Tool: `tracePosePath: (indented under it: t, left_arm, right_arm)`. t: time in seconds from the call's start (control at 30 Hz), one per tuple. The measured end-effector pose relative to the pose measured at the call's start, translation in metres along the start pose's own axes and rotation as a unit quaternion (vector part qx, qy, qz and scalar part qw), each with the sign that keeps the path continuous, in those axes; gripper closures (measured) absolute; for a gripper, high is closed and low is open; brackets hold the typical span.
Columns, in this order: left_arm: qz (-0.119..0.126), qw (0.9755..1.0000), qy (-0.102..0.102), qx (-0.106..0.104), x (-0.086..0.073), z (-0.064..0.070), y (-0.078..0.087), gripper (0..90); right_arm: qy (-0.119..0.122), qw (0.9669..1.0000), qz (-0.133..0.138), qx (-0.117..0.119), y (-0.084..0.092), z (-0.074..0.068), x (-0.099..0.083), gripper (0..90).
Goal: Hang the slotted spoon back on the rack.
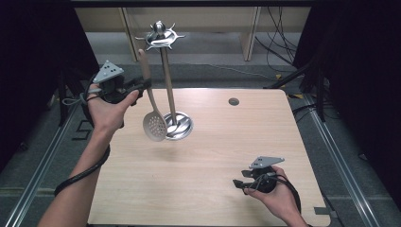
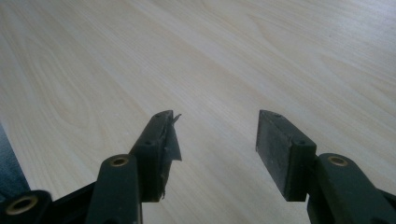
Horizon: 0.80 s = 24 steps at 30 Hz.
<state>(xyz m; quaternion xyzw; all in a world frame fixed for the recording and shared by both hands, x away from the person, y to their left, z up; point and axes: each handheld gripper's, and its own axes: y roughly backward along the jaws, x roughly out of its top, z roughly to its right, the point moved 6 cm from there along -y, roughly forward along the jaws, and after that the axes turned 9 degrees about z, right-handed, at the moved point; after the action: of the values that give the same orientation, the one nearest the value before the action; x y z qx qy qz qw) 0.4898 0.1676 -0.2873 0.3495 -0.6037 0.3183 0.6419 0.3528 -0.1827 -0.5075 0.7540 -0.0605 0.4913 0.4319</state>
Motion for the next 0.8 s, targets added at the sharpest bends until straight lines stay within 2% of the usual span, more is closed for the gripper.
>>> tracePosePath:
  t: [0.33,0.37,0.47,0.5,0.53,0.63,0.8]
  left_arm:
    - [-0.011,0.9999,0.005,0.007,-0.003,-0.007,-0.008,71.2]
    - [-0.011,0.9999,0.004,0.008,-0.003,-0.007,-0.008,71.2]
    - [-0.013,0.9999,0.004,0.009,-0.002,-0.008,-0.010,71.2]
    - [-0.014,0.9999,0.002,0.009,-0.002,-0.008,-0.010,71.2]
    - [-0.013,0.9999,0.002,0.009,-0.001,-0.009,-0.010,71.2]
    - [-0.015,0.9998,0.001,0.009,0.000,-0.008,-0.011,71.2]
    - [-0.019,0.9998,0.001,0.010,0.000,-0.009,-0.014,71.2]
  right_arm:
    - [0.003,1.0000,-0.008,0.000,0.001,0.001,0.000,47.5]
    - [0.000,1.0000,-0.001,0.000,0.000,0.000,0.000,47.4]
    - [0.000,1.0000,-0.001,0.000,0.000,0.000,0.000,47.4]
    - [-0.003,0.9999,0.012,0.001,-0.002,0.000,0.000,47.5]
    - [0.000,1.0000,0.002,0.001,-0.001,0.000,0.000,47.5]
    - [0.000,1.0000,-0.004,0.002,0.001,0.000,0.000,47.5]
    - [-0.002,1.0000,0.005,0.003,-0.001,-0.001,0.000,47.5]
